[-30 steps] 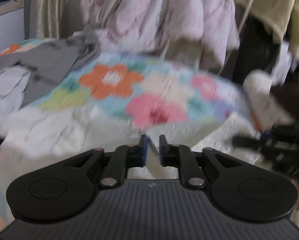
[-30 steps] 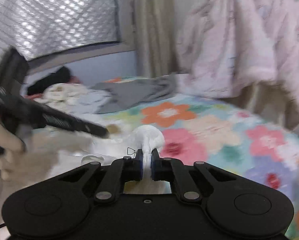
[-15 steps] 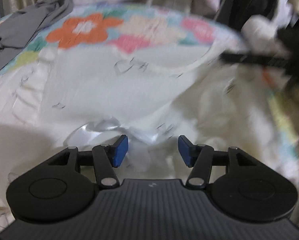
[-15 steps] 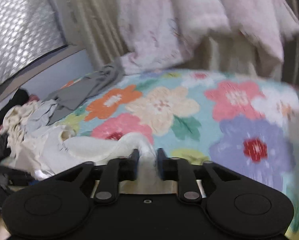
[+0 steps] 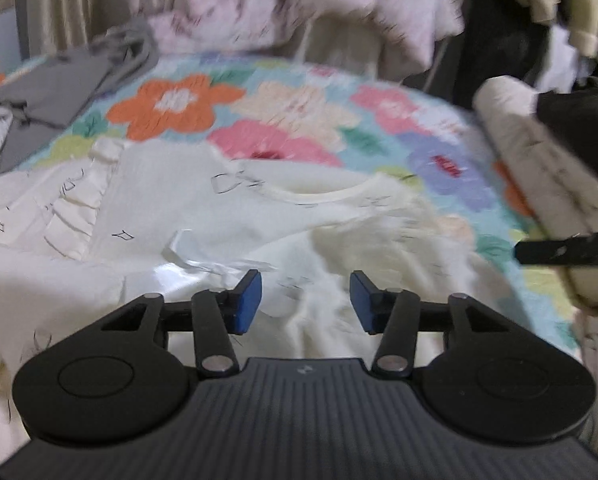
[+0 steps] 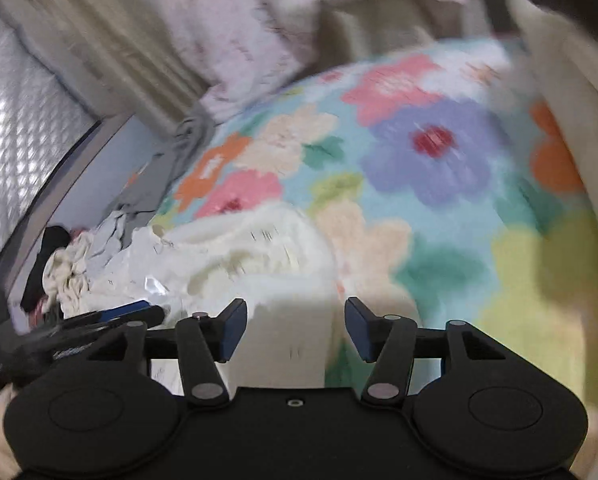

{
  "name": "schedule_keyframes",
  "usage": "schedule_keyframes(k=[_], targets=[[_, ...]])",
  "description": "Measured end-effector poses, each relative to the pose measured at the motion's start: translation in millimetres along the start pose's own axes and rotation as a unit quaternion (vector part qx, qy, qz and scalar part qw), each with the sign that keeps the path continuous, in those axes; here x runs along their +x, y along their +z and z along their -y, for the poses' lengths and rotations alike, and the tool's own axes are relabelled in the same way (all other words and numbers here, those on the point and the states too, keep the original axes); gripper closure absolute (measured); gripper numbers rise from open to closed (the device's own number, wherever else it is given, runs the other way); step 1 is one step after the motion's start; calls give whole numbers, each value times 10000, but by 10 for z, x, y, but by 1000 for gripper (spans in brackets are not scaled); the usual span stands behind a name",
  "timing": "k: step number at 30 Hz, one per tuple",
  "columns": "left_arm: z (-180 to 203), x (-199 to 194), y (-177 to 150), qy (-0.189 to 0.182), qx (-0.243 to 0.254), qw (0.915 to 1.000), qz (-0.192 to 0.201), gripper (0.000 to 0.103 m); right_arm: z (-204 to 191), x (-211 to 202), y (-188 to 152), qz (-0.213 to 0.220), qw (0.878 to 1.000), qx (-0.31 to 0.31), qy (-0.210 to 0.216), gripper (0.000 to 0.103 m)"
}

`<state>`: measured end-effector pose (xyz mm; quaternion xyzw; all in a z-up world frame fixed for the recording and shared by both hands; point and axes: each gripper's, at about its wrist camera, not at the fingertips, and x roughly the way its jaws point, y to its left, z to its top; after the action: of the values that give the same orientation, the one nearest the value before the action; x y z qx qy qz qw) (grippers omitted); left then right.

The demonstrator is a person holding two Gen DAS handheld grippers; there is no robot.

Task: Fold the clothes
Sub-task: 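Lay the sleeve on the garment with the right gripper while the left gripper grasps the body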

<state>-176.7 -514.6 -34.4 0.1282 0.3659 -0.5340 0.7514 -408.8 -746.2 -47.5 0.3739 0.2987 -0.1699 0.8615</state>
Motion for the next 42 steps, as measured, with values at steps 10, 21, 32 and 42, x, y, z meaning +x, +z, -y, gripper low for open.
schedule_keyframes(k=[10, 21, 32, 42], targets=[[574, -377, -499, -1003, 583, 9932, 89, 56, 313, 482, -285, -623, 9899, 1077, 686, 46], [778, -216, -620, -1138, 803, 9900, -201, 52, -339, -337, -33, 1072, 9884, -1044, 249, 99], [1093, -14, -552, -1144, 1160, 9861, -328, 42, -28, -122, 295, 1069, 9758, -1655, -951, 99], [995, 160, -587, -1167, 640, 9874, -861, 75, 116, -238, 41, 527, 9793, -1325, -1438, 42]])
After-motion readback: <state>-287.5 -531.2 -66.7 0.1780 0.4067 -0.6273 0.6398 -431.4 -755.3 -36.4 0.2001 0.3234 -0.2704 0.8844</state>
